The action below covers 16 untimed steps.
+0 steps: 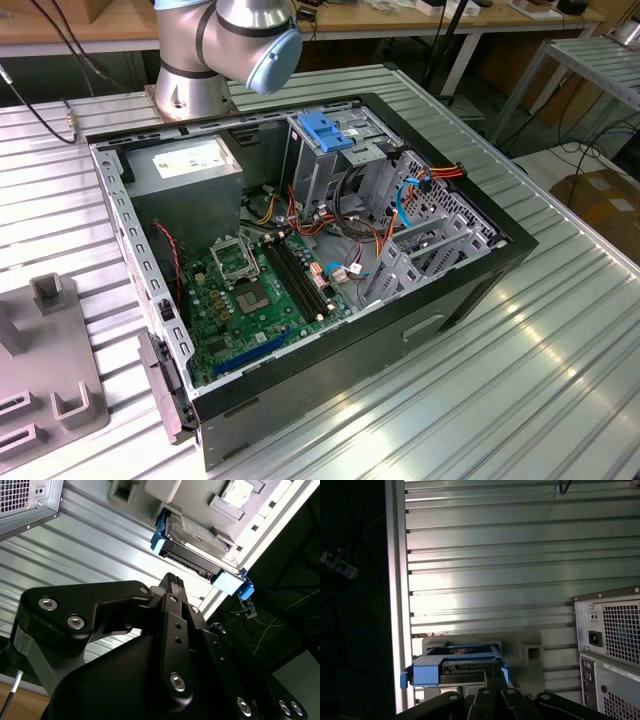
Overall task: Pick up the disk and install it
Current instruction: 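Reach for the disk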
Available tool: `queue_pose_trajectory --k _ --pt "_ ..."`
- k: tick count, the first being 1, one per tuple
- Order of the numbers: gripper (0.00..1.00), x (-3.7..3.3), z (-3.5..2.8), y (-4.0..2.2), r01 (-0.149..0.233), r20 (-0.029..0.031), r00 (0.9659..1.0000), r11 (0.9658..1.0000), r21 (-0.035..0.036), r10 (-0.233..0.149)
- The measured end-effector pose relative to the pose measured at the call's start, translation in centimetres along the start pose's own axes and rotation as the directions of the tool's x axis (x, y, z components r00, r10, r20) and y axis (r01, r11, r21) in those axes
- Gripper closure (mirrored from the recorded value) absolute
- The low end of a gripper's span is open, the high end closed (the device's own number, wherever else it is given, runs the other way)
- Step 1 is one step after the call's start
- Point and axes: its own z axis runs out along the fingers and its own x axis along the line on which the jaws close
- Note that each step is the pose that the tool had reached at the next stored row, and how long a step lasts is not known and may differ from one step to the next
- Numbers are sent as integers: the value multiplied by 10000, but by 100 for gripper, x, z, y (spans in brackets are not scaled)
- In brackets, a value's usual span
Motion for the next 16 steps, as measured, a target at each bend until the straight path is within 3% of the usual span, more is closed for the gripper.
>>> queue_pose_trajectory --k 16 --pt "90 287 1 -22 0 -2 10000 10000 -1 0"
